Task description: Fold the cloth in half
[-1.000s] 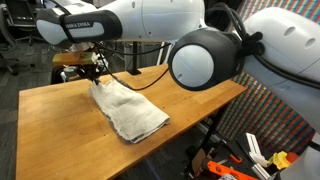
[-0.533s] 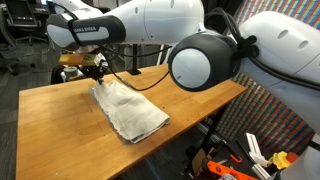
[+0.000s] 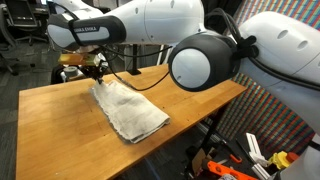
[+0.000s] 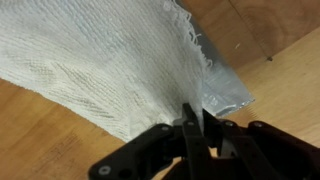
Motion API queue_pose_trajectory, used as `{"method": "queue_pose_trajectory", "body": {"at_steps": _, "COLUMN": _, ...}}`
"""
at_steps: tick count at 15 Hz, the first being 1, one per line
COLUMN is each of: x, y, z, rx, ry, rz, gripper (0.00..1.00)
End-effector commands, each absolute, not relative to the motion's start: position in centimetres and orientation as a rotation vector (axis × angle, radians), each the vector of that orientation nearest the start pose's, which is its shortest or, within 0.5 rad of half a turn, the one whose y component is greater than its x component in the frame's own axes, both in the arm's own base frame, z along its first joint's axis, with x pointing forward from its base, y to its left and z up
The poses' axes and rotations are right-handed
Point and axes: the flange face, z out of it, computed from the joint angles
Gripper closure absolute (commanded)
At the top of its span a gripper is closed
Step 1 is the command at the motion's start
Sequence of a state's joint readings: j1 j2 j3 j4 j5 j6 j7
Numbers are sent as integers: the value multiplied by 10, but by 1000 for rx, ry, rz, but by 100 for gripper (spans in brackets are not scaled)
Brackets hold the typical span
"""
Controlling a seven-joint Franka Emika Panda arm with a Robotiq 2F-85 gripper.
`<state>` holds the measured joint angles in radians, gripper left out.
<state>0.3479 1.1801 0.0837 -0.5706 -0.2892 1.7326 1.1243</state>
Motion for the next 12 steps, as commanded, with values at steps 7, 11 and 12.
{"method": "queue_pose_trajectory", "body": {"at_steps": 7, "x": 748, "y": 293, "z": 285, "rx": -3150, "ry": 1117, "rz": -313, "gripper": 98}}
{"method": "queue_pose_trajectory", "body": {"at_steps": 11, "x": 751, "y": 292, "z": 286, "rx": -3156, "ry": 1114, "rz": -358, "gripper": 98}}
{"method": "queue_pose_trajectory", "body": {"at_steps": 12, "x": 751, "y": 291, "z": 287, "rx": -3157, "ry": 1117, "rz": -358, "gripper": 98}}
